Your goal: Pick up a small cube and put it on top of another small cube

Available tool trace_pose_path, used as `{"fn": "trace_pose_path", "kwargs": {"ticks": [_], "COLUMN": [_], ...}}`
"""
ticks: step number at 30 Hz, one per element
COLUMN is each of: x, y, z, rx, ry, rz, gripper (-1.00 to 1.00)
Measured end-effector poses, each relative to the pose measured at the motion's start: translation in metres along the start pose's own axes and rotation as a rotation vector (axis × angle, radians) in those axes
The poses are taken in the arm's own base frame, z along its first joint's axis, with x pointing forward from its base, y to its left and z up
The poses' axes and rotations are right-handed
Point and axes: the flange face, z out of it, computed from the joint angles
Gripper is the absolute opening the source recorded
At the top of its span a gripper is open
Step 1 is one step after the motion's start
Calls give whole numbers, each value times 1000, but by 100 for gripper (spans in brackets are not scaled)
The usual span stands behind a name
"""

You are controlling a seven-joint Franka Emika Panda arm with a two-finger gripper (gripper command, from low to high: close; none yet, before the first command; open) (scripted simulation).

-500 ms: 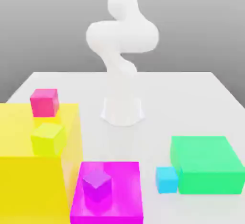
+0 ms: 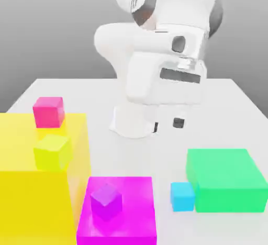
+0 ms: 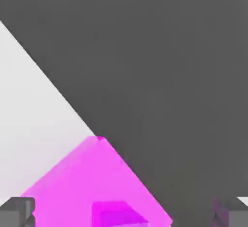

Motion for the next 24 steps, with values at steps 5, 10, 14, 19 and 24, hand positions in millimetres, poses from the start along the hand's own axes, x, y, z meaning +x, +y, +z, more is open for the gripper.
{"fn": "trace_pose_path", "kwargs": {"ticks": [5, 10, 14, 19, 24], "x": [-42, -77, -80, -88, -92], "y": [-52, -86, -91, -97, -98], "z": [73, 115, 135, 165, 175], "rx": [120, 239, 248, 247, 245], "ry": [-101, -130, -125, -131, -137], "rz": [-334, -542, -547, -550, -553], "gripper": [0, 0, 0, 0, -100]}}
